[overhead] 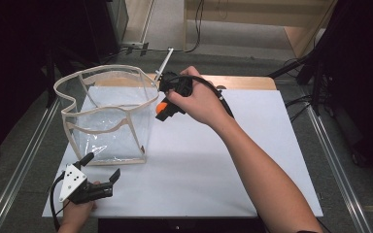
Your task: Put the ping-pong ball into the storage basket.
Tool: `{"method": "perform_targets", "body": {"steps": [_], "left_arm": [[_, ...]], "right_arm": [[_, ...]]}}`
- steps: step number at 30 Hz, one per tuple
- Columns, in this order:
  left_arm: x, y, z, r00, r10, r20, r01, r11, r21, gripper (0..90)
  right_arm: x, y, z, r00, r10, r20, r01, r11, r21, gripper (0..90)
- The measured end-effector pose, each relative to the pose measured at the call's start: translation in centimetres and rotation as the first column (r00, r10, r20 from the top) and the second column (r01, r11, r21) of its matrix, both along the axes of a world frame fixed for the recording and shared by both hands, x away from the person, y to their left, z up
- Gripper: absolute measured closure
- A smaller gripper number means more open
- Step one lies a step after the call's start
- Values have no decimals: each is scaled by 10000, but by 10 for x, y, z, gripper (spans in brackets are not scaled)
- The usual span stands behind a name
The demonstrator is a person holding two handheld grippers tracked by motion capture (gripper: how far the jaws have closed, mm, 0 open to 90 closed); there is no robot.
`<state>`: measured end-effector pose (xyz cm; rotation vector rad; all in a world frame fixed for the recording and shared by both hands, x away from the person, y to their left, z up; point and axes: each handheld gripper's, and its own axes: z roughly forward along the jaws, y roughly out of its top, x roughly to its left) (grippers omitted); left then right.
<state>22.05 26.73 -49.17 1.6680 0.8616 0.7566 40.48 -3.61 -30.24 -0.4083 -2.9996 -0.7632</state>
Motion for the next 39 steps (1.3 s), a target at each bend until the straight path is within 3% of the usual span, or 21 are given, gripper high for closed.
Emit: {"method": "perform_targets", "body": {"steps": [39], "left_arm": [[0, 0, 0, 10000, -26, -3, 26, 10000, 46, 0]], "right_arm": [[15, 11, 21, 9999, -32, 100, 32, 10000, -74, 474]]}}
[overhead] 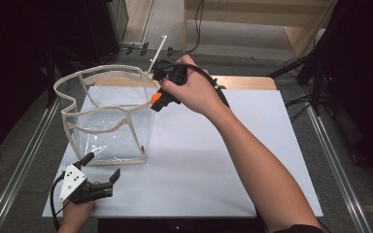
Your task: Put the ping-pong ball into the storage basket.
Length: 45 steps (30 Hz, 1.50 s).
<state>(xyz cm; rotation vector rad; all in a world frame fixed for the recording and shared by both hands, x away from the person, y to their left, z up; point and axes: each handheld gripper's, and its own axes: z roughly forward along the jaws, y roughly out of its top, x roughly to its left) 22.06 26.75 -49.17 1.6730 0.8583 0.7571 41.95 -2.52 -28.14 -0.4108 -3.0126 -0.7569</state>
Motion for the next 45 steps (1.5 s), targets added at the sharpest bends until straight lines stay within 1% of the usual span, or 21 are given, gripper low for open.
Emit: {"method": "perform_targets", "body": {"steps": [11, 14, 15, 16, 22, 26, 28, 29, 45], "left_arm": [[0, 0, 0, 10000, -1, -2, 1, 10000, 5, 0], [0, 0, 0, 10000, -2, 0, 2, 10000, 2, 0], [0, 0, 0, 10000, -2, 1, 2, 10000, 3, 0], [0, 0, 0, 10000, -2, 1, 2, 10000, 1, 0], [0, 0, 0, 10000, -11, 3, 11, 10000, -2, 0], [0, 0, 0, 10000, -17, 1, 17, 10000, -28, 0], [0, 0, 0, 10000, -22, 4, 22, 10000, -29, 0], [0, 0, 0, 10000, -22, 7, 22, 10000, -29, 0], [0, 0, 0, 10000, -32, -4, 32, 10000, -30, 0]], "right_arm": [[3, 3, 7, 10000, 22, 33, -21, 10000, -23, 474], [5, 5, 9, 10000, 22, 31, -22, 10000, -10, 475], [5, 5, 10, 10000, -7, 25, 7, 10000, 62, 474], [6, 7, 12, 10000, 3, 27, -3, 10000, 34, 474], [7, 11, 15, 10000, 32, 52, -32, 10000, -25, 474], [9, 15, 17, 10000, 36, 83, -36, 10000, 12, 474], [10, 15, 17, 9999, 99, 108, -99, 10000, 0, 474], [10, 16, 17, 10000, 38, 81, -38, 10000, -15, 475], [17, 28, 16, 9999, 64, 85, -63, 9999, -83, 474]]}}
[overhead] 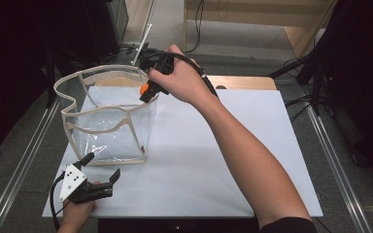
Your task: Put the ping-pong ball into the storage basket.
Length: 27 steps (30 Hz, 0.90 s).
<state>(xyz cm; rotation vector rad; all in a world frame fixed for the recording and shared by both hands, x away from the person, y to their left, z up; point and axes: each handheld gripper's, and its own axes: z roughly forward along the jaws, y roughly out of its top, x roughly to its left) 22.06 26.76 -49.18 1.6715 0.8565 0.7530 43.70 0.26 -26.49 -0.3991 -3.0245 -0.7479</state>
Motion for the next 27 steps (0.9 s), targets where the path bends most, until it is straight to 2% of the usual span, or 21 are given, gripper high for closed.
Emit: {"method": "perform_targets", "body": {"steps": [16, 20, 27], "left_arm": [[0, 0, 0, 10000, -4, -7, 4, 10000, -51, 0], [0, 0, 0, 10000, -8, -11, 8, 10000, -48, 0], [0, 1, 0, 10000, -16, -22, 16, 10000, -65, 0]], "right_arm": [[8, 6, -5, 9997, -176, 161, 176, 9998, -37, 472], [8, 4, -4, 9977, -486, 463, 479, 9987, 160, 378], [6, -2, -4, 9965, -647, 537, 631, 9975, 302, 296]]}}
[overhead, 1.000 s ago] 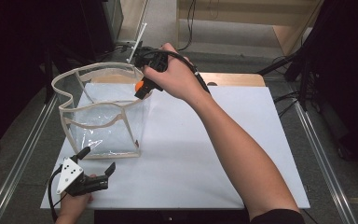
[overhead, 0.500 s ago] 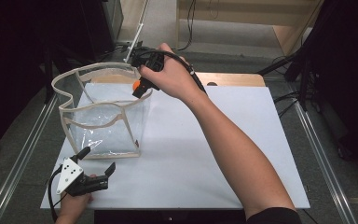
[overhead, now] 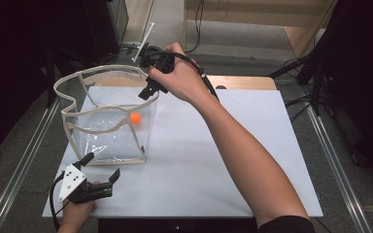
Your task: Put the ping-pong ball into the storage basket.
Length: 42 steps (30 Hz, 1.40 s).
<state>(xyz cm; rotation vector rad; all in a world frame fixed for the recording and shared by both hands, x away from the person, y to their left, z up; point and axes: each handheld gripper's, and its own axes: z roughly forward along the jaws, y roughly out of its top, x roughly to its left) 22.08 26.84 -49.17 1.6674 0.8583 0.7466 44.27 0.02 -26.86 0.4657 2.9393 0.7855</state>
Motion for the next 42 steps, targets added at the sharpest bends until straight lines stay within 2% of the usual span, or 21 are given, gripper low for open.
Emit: {"method": "perform_targets", "body": {"steps": [11, 14, 15, 16, 26, 28, 42], "left_arm": [[0, 0, 0, 10000, 19, 21, -19, 10000, -34, 0], [0, 0, 0, 10000, 19, 18, -19, 10000, -34, 0], [0, -1, 0, 10000, 27, 11, -27, 10000, -20, 0], [0, -1, 0, 10000, 17, 23, -17, 10000, -22, 0], [0, -1, 0, 10000, 12, 25, -12, 10000, -4, 0], [0, 0, 0, 10000, 8, 26, -8, 10000, 25, 0], [0, -1, 0, 10000, 52, 9, -52, 9999, 94, 0]], "right_arm": [[-10, -15, -13, 9999, 68, 74, -65, 9994, -331, 87], [-12, -19, -14, 9998, -79, 182, 85, 9994, -329, 85], [-13, -22, -17, 9998, -73, 174, 78, 9995, -297, 20], [-14, -23, -18, 9999, -79, 138, 83, 9995, -310, 0], [-22, -34, -30, 9998, -164, 141, 168, 9994, -293, 0], [-23, -37, -32, 9990, -321, 321, 332, 9989, -327, 0], [-35, -52, -49, 9991, -392, 138, 395, 9990, -222, 0]]}}
